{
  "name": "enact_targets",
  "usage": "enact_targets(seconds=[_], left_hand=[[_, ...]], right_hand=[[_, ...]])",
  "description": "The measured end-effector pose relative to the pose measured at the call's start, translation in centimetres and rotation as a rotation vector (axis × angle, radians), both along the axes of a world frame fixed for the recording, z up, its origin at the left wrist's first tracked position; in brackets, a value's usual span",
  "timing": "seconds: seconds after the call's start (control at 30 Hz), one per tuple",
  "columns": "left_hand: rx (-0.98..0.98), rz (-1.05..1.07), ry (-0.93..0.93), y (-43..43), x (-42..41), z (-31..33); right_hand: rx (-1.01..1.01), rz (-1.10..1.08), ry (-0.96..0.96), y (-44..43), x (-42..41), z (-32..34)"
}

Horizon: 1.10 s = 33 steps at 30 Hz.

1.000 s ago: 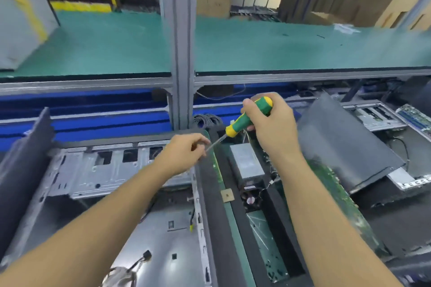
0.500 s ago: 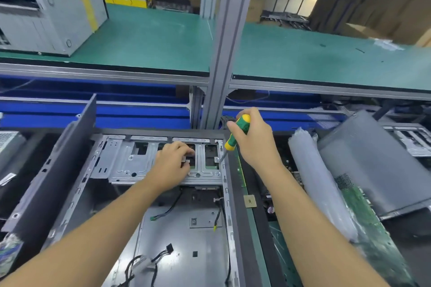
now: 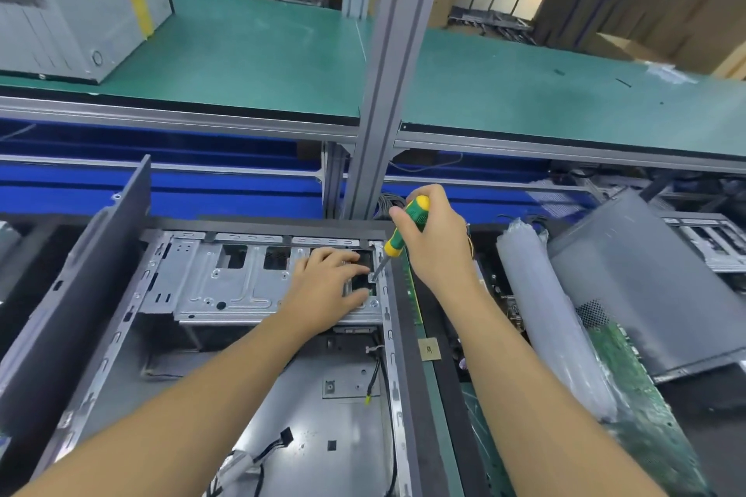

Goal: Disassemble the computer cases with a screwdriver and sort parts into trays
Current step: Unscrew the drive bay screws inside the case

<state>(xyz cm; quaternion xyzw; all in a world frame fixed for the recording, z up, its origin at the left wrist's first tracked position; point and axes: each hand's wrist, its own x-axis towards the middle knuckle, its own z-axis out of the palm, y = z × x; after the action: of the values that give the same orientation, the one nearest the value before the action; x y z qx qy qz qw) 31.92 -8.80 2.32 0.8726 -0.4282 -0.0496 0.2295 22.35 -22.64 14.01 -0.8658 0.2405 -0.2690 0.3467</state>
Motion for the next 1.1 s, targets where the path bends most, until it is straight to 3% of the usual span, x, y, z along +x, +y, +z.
enact_targets(seconds=[0.4, 0.73, 0.9, 1.1], left_hand=[[-0.108, 0.164, 0.052, -1.4, -0.3, 0.9], [-0.1, 0.179, 0.031, -1.7, -0.2, 0.7], [-0.093, 0.17, -0.005, -1.5, -0.3, 0.5], [-0.127, 0.166, 0.028, -1.4, -0.2, 0.2]], right_hand=[[0.027, -0.012, -0.018, -0.3, 0.6, 0.1], [0.047, -0.03, 0.059, -0.4, 0.6, 0.4], [-0.089, 0.236, 0.271, -0.2, 1.0, 2.1], [-0.256, 0.249, 0.442, -0.5, 2.0, 3.5]])
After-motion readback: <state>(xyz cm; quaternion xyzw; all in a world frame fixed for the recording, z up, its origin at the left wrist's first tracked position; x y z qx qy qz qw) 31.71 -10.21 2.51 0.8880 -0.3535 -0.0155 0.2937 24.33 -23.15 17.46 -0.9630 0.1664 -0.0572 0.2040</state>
